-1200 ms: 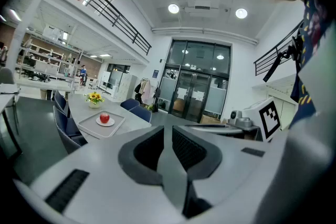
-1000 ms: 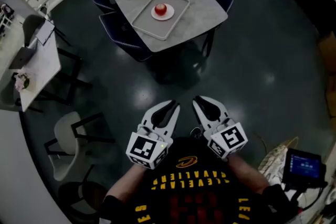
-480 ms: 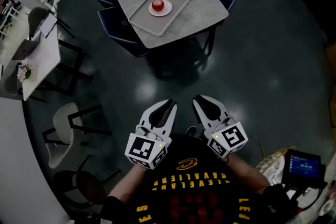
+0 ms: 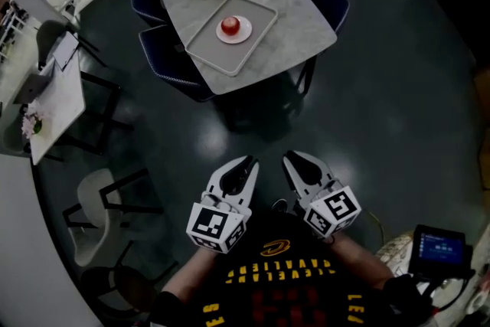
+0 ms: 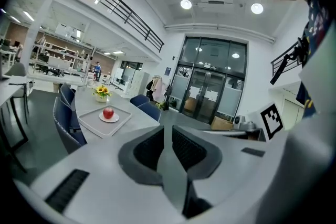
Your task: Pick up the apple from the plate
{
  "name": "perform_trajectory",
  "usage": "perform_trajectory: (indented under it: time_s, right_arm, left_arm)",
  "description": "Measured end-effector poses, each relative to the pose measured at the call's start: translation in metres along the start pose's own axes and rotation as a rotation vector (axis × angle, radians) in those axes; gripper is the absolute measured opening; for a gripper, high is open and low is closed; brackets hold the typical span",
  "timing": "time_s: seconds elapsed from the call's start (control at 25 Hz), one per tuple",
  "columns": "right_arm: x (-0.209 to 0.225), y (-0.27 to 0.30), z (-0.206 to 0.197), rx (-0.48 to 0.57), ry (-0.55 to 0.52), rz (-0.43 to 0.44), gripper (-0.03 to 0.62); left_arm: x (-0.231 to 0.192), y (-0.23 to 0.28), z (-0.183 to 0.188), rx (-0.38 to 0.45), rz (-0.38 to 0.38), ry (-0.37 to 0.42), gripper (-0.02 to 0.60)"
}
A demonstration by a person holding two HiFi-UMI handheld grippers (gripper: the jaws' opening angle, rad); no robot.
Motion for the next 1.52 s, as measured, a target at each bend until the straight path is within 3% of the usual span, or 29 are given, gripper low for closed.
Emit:
perform_trajectory:
  time_s: [0.6, 0.96, 1.04, 1.2, 1.36, 1.52]
  right_arm:
    - [0.05, 0.134, 0.022, -0.045, 0.144, -0.125, 0.049]
    - [0.057, 0.159, 0.027, -0.067, 0.182, -0.148, 0.049]
    - [0.077, 0.168, 0.029, -0.067, 0.196, -0.122, 0.049]
    - [0.167, 0.197, 0.042, -0.055, 0.244, -0.054, 0.05]
    - [0.178, 0.202, 0.048, -0.052, 0.25, -0.012, 0.049]
    - [0.219, 0.211, 0.062, -0.082, 0.248, 0.051, 0.049]
  left_arm:
    - [-0.129, 0.075, 0.079, 0.002, -0.086, -0.032, 0.052]
    - [-0.161, 0.086, 0.095, -0.023, -0.085, -0.097, 0.052]
    - [-0.161, 0.106, 0.099, -0.021, -0.068, -0.092, 0.052]
    - [-0.16, 0.187, 0.114, -0.011, -0.001, -0.073, 0.052]
    - [-0.165, 0.187, 0.115, 0.008, 0.054, -0.078, 0.052]
    - [-0.17, 0.218, 0.124, 0.0, 0.145, -0.076, 0.052]
Point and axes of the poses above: the fingertips, and each gripper's own axes: y forward along the fingers, x to its right, z out of its top, the point moved 1 cm from there along -y, backward along the fingers, and after that the axes turned 9 degrees about -y, right-handed, at the moved point
